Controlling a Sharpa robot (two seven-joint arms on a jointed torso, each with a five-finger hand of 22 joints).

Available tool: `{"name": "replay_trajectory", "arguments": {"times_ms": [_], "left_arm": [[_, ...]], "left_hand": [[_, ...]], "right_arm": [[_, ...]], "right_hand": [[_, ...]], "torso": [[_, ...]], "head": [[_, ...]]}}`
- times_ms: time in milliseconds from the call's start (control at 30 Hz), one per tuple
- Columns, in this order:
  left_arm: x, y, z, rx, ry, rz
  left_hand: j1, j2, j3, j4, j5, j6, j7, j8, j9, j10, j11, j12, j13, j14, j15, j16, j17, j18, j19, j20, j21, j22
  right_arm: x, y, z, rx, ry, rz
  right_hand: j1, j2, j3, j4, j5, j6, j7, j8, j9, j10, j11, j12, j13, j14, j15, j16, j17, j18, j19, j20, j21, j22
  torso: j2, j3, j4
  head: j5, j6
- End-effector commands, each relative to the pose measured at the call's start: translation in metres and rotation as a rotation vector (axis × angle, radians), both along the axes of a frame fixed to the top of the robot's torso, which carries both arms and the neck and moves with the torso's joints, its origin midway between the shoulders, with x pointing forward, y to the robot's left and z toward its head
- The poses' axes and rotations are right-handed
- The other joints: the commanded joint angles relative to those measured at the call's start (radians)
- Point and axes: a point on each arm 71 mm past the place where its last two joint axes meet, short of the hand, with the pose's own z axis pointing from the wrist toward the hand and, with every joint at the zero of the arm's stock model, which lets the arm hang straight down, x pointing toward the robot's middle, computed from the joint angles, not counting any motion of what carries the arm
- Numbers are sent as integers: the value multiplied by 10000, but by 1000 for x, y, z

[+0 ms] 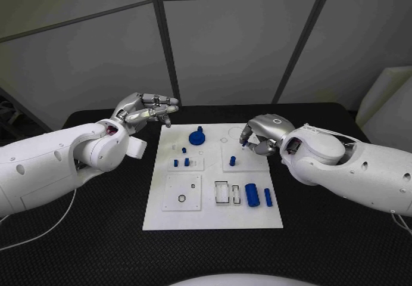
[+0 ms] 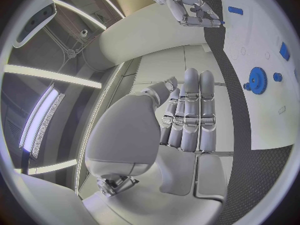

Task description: Assemble the parts on the task board

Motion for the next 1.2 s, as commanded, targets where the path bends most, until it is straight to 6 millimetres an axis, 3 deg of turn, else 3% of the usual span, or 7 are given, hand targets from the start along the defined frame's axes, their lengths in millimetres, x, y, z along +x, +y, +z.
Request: {"name": "replay_trajectory", "arguments": {"times_ms": [33,233,433,633,833,1067,1200], "left_arm": [[0,-2,1,-112,-4,-137],[1,-5,0,-132,11,-211],[1,-9,0,-157,25,-297],[2,-16,0,-183,57,-412],[2,-19,0,-187,86,-461],[3,-21,-1,-194,90,-488],[3,-22,-1,-196,98,-502]], "left_hand": [[3,93,-58,-15,-45,39,25,-45,-15,-9,8,45,-15,-15,72,-61,-15,-114,-54,-4,-66,-14],[2,96,-65,-20,-46,29,28,-52,-21,-21,13,40,-17,-19,76,-82,-21,-115,-59,-2,-76,-19],[2,96,-65,-20,-46,29,28,-52,-21,-21,13,40,-17,-19,76,-82,-21,-115,-59,-2,-76,-19],[-7,105,-74,-18,-49,18,29,-58,-28,-31,17,37,-18,-21,83,-101,-26,-117,-64,2,-86,-25],[-17,109,-84,-16,-53,8,29,-65,-34,-39,20,34,-19,-20,87,-117,-30,-119,-69,6,-96,-30],[-17,109,-84,-16,-53,8,29,-65,-34,-39,20,34,-19,-20,87,-117,-30,-119,-69,6,-96,-30],[-26,109,-95,-17,-56,-5,26,-73,-41,-50,22,30,-20,-20,91,-134,-34,-120,-73,10,-106,-35]], "right_arm": [[-9,11,10,639,-249,338],[-25,37,17,1106,-93,1118],[-36,72,18,1262,335,1980],[-41,100,8,1265,794,2590],[-48,119,-7,1134,1253,3028],[-50,130,-25,852,1655,3120],[-50,135,-33,747,1822,3140]], "right_hand": [[-67,-21,58,1,47,76,-24,-43,9,187,-100,65,-5,88,-53,31,-8,-202,358,-55,61,1455],[-88,-36,68,-5,48,76,-23,-47,9,185,-100,62,-10,87,-52,37,-9,-206,366,-55,76,1471],[-132,-56,118,-28,54,43,-13,-72,2,145,-87,46,-33,76,-49,11,-66,-198,347,-52,49,1446],[-154,-48,163,-41,55,19,-6,-85,-3,117,-79,41,-50,70,-44,12,-81,-196,341,-49,43,1442],[-167,-43,184,-46,55,7,-1,-90,-6,109,-75,42,-57,69,-38,14,-86,-195,339,-46,40,1440],[-178,-41,224,-68,59,-17,6,-98,-11,86,-66,40,-70,69,-32,33,-77,-195,337,-41,40,1442],[-193,-35,253,-79,60,-36,13,-102,-15,65,-58,39,-81,67,-26,37,-83,-201,348,-37,60,1463]], "torso": [[4,3,-7],[11,-5,19],[13,-27,31],[23,-19,37],[26,-4,-14],[15,-12,12],[18,-5,10]], "head": [[35,18],[197,-7],[499,-89],[770,-181],[1050,-297],[1161,-395],[1300,-474]]}}
